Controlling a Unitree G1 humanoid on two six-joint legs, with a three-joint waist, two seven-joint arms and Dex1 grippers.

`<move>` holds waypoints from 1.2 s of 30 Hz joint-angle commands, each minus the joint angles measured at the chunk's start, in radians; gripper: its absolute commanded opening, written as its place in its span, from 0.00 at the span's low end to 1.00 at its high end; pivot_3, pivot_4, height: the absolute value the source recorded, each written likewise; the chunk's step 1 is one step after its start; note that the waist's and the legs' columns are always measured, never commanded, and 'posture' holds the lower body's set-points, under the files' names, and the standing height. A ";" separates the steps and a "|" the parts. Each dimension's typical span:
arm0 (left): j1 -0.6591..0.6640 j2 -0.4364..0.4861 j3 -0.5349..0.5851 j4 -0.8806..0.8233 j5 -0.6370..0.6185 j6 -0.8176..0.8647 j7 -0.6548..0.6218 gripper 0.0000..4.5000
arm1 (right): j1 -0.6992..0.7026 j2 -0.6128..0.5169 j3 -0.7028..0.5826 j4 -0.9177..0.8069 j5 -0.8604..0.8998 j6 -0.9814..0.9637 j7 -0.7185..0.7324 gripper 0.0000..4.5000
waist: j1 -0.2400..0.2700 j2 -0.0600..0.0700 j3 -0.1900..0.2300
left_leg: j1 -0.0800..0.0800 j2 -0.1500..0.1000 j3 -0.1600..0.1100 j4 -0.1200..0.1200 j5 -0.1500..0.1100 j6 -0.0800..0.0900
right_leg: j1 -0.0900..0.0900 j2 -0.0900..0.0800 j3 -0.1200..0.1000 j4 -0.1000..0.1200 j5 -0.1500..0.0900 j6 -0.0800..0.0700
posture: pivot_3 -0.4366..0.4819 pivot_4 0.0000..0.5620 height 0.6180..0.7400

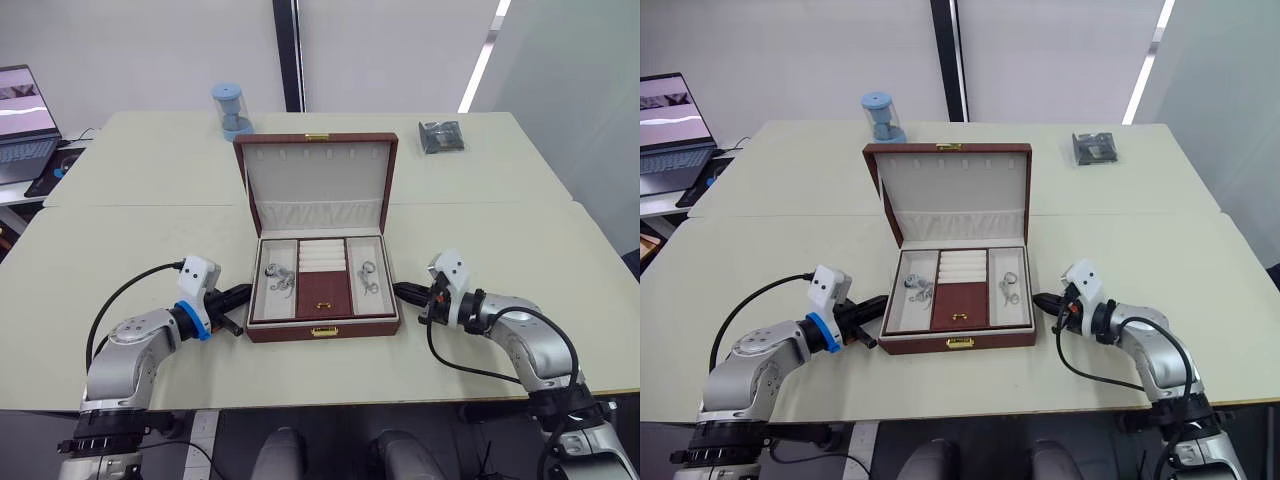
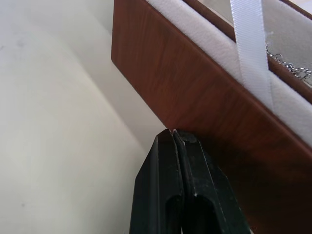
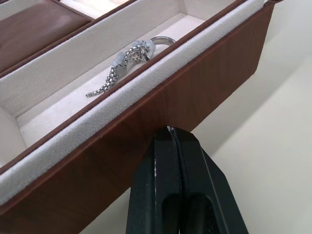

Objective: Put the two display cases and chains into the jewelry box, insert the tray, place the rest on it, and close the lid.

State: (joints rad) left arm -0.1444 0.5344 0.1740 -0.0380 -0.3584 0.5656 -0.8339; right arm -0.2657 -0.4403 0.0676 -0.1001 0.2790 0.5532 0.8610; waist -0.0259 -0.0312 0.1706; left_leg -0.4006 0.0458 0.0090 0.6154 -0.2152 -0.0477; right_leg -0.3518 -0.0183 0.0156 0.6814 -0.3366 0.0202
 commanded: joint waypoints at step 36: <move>0.036 -0.035 -0.028 -0.122 -0.029 0.033 0.000 0.01 | 0.048 0.035 0.040 -0.095 0.060 0.020 0.046 0.00 | -0.003 0.001 -0.006 | 0.001 0.000 0.000 0.000 0.000 0.000 | 0.001 0.001 0.000 0.001 0.000 0.000 | 0.48 0.27 1.00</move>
State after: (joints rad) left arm -0.0926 0.5292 0.2028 -0.1173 -0.3503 0.6261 -0.8133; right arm -0.1905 -0.4320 0.0556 -0.1783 0.2968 0.5937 0.8733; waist -0.0288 -0.0306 0.1641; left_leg -0.3995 0.0460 0.0085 0.6153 -0.2152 -0.0476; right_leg -0.3512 -0.0178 0.0156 0.6822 -0.3367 0.0201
